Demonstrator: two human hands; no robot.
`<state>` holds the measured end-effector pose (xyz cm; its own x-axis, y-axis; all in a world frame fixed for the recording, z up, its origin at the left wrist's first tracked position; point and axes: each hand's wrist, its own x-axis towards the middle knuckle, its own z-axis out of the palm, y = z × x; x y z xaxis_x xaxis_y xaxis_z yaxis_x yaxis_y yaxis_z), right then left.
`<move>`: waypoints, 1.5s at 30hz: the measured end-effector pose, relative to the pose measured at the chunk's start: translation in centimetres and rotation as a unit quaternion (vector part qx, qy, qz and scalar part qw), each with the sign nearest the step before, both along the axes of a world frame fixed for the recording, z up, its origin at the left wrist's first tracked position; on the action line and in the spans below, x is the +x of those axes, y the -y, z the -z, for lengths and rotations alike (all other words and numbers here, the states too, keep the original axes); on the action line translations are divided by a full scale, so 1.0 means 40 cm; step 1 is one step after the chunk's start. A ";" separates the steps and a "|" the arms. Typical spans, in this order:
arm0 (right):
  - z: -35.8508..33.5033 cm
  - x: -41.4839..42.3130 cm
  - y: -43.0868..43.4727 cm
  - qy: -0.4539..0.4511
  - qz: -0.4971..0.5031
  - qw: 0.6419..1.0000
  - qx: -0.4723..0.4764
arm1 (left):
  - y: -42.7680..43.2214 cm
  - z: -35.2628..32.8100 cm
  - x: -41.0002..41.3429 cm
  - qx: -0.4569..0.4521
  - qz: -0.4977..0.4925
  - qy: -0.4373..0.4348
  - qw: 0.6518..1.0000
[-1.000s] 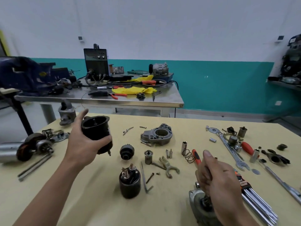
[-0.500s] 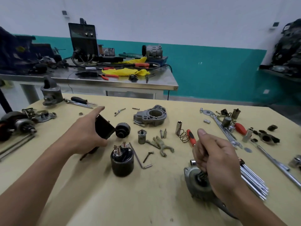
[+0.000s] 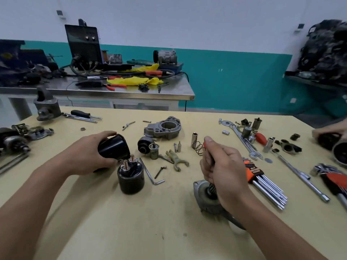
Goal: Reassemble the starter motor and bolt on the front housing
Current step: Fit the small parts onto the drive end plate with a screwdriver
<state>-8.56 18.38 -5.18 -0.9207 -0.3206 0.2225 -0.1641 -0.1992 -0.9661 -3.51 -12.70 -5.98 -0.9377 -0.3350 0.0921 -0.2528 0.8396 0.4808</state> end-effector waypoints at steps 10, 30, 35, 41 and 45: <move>-0.045 -0.051 -0.007 -0.086 -0.071 0.993 0.028 | -0.010 -0.025 0.007 -0.010 -0.062 -0.022 0.998; 0.005 -0.060 -0.078 -0.175 -0.118 0.973 0.095 | -0.163 -0.091 0.065 -0.036 0.136 0.055 0.989; -0.018 -0.054 -0.072 -0.191 -0.003 0.981 0.017 | -0.180 -0.071 0.044 -0.172 0.089 0.134 0.972; -0.007 -0.055 -0.067 -0.189 0.085 0.978 -0.007 | -0.173 -0.068 0.060 -0.147 0.090 0.053 0.984; -0.013 -0.070 -0.073 -0.140 0.160 0.973 -0.092 | -0.211 -0.090 0.064 0.077 0.123 -0.112 0.983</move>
